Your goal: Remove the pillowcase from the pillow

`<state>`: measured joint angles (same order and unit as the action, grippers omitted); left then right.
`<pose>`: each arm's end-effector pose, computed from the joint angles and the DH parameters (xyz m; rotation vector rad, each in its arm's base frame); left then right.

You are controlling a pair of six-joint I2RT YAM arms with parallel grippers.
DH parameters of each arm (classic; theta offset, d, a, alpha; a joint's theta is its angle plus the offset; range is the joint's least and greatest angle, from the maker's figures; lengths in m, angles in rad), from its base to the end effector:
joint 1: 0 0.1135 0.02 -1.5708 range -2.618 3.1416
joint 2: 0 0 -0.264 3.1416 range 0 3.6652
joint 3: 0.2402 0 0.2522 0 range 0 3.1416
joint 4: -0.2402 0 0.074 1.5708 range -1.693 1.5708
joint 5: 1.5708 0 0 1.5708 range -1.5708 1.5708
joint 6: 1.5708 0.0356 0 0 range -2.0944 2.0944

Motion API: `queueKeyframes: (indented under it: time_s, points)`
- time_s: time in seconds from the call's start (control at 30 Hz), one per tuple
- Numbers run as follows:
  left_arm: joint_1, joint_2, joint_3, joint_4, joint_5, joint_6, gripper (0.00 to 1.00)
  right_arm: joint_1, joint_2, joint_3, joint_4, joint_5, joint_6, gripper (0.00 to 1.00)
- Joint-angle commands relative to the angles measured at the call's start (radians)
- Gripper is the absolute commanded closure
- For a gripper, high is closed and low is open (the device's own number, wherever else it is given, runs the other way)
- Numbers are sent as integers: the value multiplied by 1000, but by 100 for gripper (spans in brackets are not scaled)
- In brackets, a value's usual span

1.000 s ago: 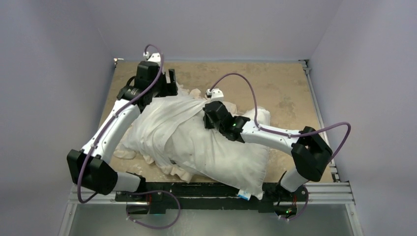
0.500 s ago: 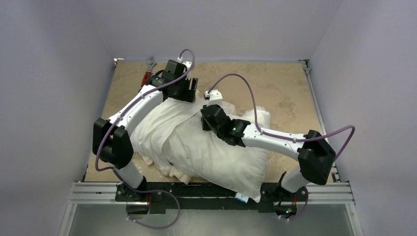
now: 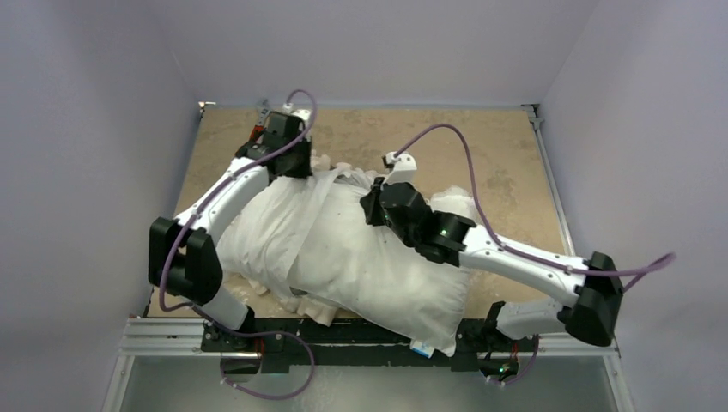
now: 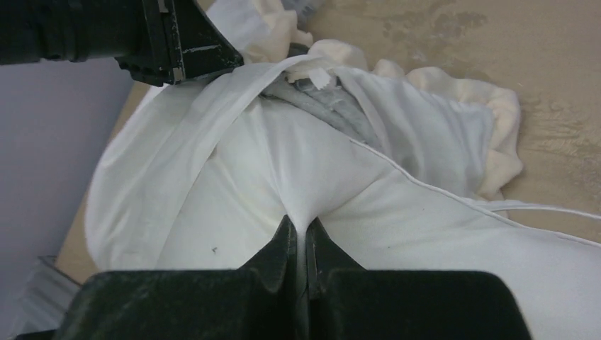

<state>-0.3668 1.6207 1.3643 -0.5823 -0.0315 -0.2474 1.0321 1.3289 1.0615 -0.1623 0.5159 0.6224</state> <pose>0.3351 -0.1276 0.2916 0.1300 2.4201 -0.2445 0.1712 0.2522 0.3192 -0.0737 1.9847 0.5753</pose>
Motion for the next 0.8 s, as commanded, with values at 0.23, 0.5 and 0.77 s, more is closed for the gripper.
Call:
queueKeyframes:
  time_s: [0.23,0.5,0.77]
  points:
    - [323,-249,-115,133,-311,-141,100,9,-350,-4,4,175,101,100]
    - [431,-249,-116,115,-373,-147,100,-166,-324,31,-91,219,192,100]
    - [438,-249,-112,100,-470,-120,100,-308,-277,49,-133,215,190,100]
